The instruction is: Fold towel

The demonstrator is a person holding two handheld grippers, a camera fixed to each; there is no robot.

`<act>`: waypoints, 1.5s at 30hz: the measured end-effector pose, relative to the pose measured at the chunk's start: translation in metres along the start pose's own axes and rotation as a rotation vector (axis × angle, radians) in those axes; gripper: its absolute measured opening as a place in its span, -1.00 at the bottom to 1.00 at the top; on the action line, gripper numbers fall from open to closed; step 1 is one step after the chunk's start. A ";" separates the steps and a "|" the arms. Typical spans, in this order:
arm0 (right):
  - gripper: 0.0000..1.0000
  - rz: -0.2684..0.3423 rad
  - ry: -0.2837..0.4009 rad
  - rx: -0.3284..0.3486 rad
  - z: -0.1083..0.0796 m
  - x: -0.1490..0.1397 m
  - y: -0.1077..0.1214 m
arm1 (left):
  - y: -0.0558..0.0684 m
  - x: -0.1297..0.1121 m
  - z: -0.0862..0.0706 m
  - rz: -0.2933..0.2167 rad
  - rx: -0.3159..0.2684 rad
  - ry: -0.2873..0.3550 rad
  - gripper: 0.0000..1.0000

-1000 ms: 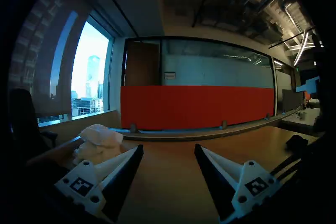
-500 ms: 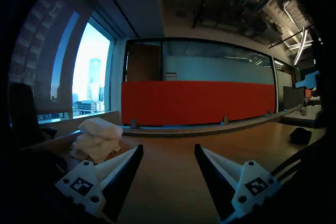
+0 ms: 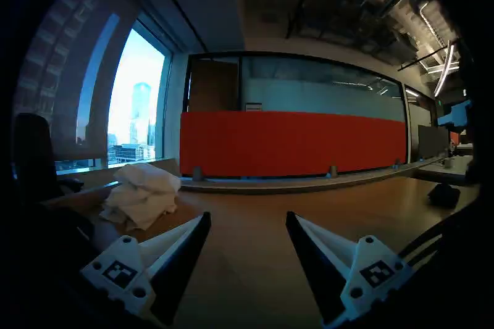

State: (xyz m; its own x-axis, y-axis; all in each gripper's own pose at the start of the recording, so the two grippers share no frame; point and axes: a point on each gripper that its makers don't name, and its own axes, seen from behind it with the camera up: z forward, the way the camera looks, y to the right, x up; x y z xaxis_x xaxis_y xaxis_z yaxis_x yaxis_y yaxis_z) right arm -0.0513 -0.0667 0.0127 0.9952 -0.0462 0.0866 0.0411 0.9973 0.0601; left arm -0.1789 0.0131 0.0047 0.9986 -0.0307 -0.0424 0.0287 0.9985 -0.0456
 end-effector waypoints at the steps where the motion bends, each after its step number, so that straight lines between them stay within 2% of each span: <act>1: 0.84 0.000 -0.001 0.001 0.000 -0.001 0.000 | 0.000 -0.001 0.000 0.001 0.000 -0.002 0.80; 12: 0.84 0.000 -0.014 0.001 0.001 -0.008 -0.002 | -0.006 -0.013 0.005 0.018 0.012 -0.032 0.80; 27: 0.84 -0.006 -0.002 0.009 0.000 -0.001 0.000 | -0.005 -0.015 0.006 0.020 0.010 -0.036 0.80; 36: 0.83 -0.034 0.033 0.005 -0.003 0.006 0.013 | -0.006 -0.017 0.007 0.019 0.010 -0.035 0.81; 45: 0.83 -0.003 0.078 -0.033 -0.003 0.004 0.038 | -0.006 -0.019 0.007 0.019 0.010 -0.034 0.80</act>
State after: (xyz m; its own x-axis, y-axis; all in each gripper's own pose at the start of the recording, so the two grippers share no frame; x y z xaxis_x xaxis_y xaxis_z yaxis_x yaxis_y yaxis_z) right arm -0.0454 -0.0289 0.0126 0.9989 -0.0462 0.0089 0.0459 0.9986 0.0273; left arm -0.1978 0.0080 0.0130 0.9999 -0.0107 -0.0088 0.0104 0.9993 -0.0350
